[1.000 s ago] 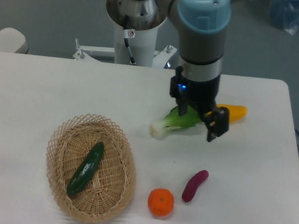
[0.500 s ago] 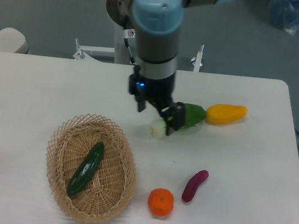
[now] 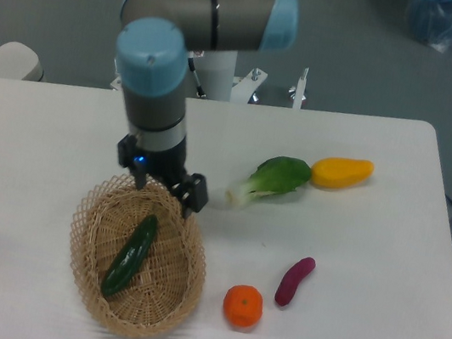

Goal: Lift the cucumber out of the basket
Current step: 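Lower the open gripper onto the green cucumber in the basket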

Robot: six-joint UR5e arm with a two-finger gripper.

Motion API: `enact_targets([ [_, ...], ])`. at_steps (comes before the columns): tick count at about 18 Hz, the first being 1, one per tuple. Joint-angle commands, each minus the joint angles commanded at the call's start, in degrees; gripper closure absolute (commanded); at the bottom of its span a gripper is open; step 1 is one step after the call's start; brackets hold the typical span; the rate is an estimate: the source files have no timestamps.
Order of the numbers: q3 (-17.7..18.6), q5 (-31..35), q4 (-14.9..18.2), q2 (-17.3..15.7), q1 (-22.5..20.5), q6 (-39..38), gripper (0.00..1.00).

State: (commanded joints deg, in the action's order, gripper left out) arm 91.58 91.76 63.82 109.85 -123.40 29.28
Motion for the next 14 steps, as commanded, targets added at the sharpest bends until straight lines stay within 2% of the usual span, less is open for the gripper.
enact_targets([
  [4, 0.96, 0.00, -2.99, 2.82, 0.70, -1.33, 0.00],
  [8, 1.05, 0.00, -3.61, 5.36, 0.70, -1.34, 0.00],
  [11, 1.41, 0.09, -6.24, 6.25, 0.70, -0.81, 0.00],
  [14, 1.41, 0.26, -7.21, 7.56, 0.70, -0.63, 0.00],
])
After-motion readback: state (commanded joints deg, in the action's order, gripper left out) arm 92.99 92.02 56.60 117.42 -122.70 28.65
